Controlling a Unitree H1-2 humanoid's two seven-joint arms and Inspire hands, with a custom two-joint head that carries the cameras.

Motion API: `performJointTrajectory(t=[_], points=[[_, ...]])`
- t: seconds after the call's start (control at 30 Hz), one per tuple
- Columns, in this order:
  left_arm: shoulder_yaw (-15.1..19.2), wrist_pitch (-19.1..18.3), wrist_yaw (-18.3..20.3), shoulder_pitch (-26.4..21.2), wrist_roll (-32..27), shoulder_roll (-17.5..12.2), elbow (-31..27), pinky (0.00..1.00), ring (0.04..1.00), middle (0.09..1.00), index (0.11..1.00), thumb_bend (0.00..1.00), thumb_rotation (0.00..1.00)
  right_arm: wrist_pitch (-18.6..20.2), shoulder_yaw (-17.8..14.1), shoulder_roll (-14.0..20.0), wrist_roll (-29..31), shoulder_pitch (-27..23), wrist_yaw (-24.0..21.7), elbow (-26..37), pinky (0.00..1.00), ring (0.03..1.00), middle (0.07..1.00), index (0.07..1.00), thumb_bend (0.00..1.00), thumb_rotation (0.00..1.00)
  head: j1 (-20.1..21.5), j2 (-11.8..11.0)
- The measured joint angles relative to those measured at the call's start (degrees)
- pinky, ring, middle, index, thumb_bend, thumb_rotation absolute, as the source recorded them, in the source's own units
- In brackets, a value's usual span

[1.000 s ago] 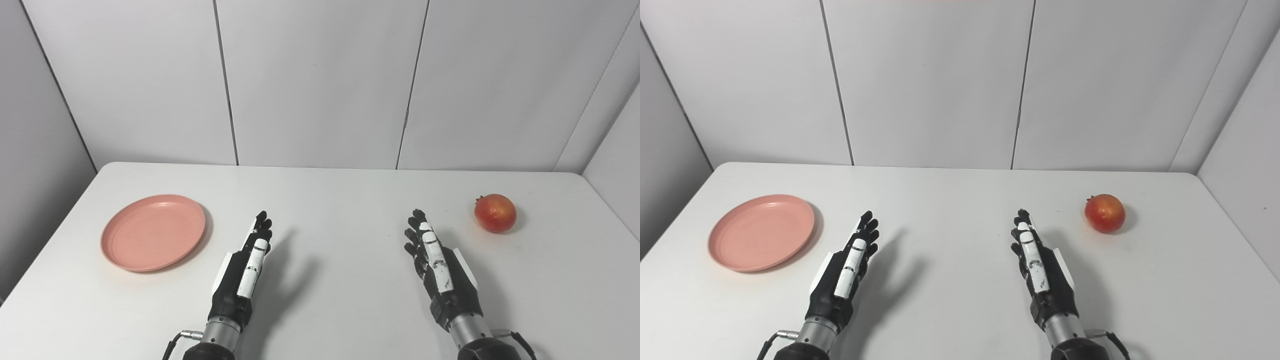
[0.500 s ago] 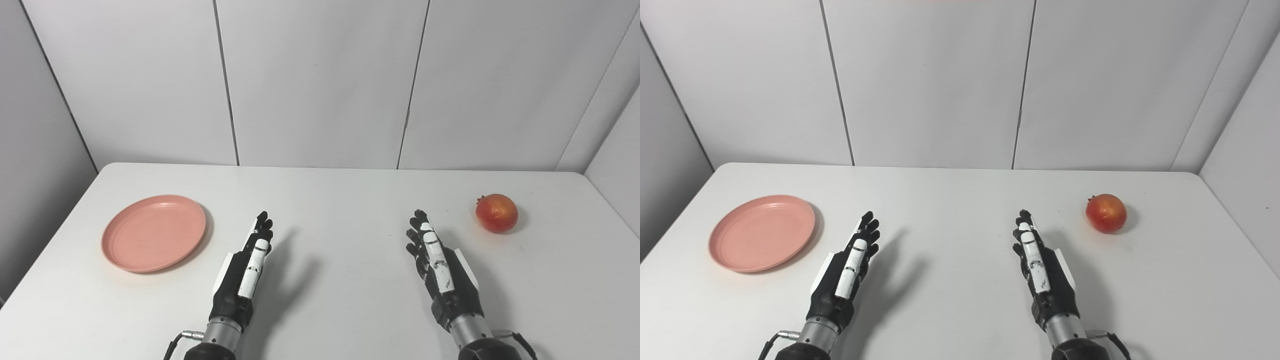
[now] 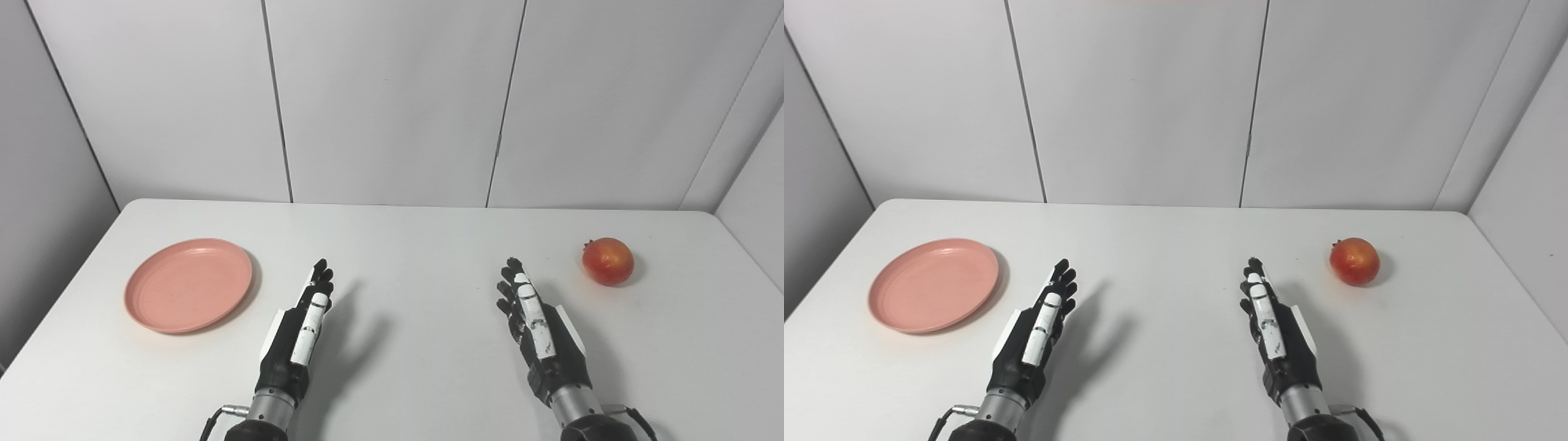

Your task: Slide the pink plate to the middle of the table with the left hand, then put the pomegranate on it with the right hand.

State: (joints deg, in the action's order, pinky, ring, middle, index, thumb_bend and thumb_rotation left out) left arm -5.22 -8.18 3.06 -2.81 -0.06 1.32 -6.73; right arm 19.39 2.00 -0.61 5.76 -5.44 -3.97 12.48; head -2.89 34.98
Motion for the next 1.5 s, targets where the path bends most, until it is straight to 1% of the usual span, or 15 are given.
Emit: performJointTrajectory(t=[0.03,0.07,0.1,0.17,0.27,0.33,0.37,0.47,0.53,0.6,0.8,1.1,1.27,1.5], points=[[-0.11,0.05,0.0,0.0,0.03,0.04,0.27,1.0,1.0,1.0,1.0,0.42,1.0,-0.01,-0.01,0.34,0.0,0.0,-0.26,-0.01,1.0,1.0,1.0,1.0,0.24,1.0,-1.66,-0.7],[-0.21,0.14,-0.02,0.0,0.07,0.08,0.52,1.0,1.0,1.0,1.0,0.42,1.0,-0.01,0.01,0.68,0.0,0.01,-0.49,-0.02,1.0,1.0,1.0,1.0,0.24,1.0,-1.68,-0.7],[-0.31,0.27,-0.04,0.0,0.1,0.18,0.86,1.0,1.0,1.0,1.0,0.43,1.0,-0.02,0.02,0.95,0.03,0.02,-0.65,-0.06,1.0,1.0,1.0,1.0,0.24,1.0,-4.11,-1.92],[-0.46,0.46,-0.22,0.02,0.27,0.63,1.59,1.0,1.0,1.0,1.0,0.43,1.0,-0.12,-0.08,1.68,0.27,0.13,-1.37,-0.21,1.0,1.0,1.0,1.0,0.25,1.0,-4.14,-1.94],[-1.3,0.58,-0.83,0.02,1.28,1.77,2.18,1.0,1.0,1.0,1.0,0.45,1.0,-1.1,-0.55,3.04,1.68,0.66,-3.12,-1.03,1.0,1.0,1.0,1.0,0.26,1.0,-9.13,-4.13],[-1.86,0.97,-1.24,0.02,1.66,2.41,2.66,1.0,1.0,1.0,1.0,0.44,1.0,-1.91,-1.24,3.3,2.41,1.11,-3.43,-1.6,1.0,1.0,1.0,1.0,0.26,1.0,-9.15,-4.13],[-1.94,1.24,-1.53,0.02,1.83,2.76,2.93,1.0,1.0,1.0,1.0,0.44,1.0,-2.38,-1.54,3.42,2.56,1.42,-3.51,-1.67,1.0,1.0,1.0,1.0,0.25,1.0,-10.89,-4.92],[-2.15,1.45,-2.21,0.01,2.61,3.53,3.42,1.0,1.0,1.0,1.0,0.41,1.0,-3.37,-2.06,3.67,3.45,1.96,-3.95,-1.72,1.0,1.0,1.0,1.0,0.23,1.0,-12.3,-5.45],[-2.46,1.45,-2.46,0.0,2.83,3.63,3.51,1.0,1.0,1.0,1.0,0.4,1.0,-3.58,-2.38,3.66,4.31,1.94,-4.21,-1.93,1.0,1.0,1.0,1.0,0.22,1.0,-14.85,-6.33],[-2.68,1.53,-2.75,-0.01,3.39,3.88,3.74,1.0,1.0,1.0,1.0,0.39,1.0,-3.84,-2.79,3.66,5.06,1.94,-4.31,-2.37,1.0,1.0,1.0,1.0,0.21,1.0,-15.82,-6.85],[-2.97,1.89,-3.17,-0.02,3.83,4.85,4.3,1.0,1.0,1.0,1.0,0.38,1.0,-4.72,-3.07,3.71,6.19,1.91,-4.5,-3.34,1.0,1.0,1.0,1.0,0.2,1.0,-16.44,-7.21],[-3.14,2.05,-3.17,-0.08,4.11,4.98,4.58,1.0,1.0,1.0,1.0,0.4,1.0,-4.72,-3.07,3.77,6.84,1.91,-4.48,-3.31,1.0,1.0,1.0,1.0,0.18,1.0,-16.97,-7.3],[-3.17,2.35,-3.26,-0.08,4.68,5.13,4.79,1.0,1.0,1.0,1.0,0.4,1.0,-4.71,-3.06,3.84,6.76,1.94,-4.25,-2.81,1.0,1.0,1.0,1.0,0.15,1.0,-16.97,-7.21],[-3.1,2.54,-3.27,-0.14,5.07,5.2,4.91,1.0,0.996,1.0,1.0,0.41,1.0,-4.71,-2.98,3.83,6.74,1.94,-4.23,-1.9,1.0,1.0,1.0,1.0,0.16,1.0,-16.97,-7.47]])
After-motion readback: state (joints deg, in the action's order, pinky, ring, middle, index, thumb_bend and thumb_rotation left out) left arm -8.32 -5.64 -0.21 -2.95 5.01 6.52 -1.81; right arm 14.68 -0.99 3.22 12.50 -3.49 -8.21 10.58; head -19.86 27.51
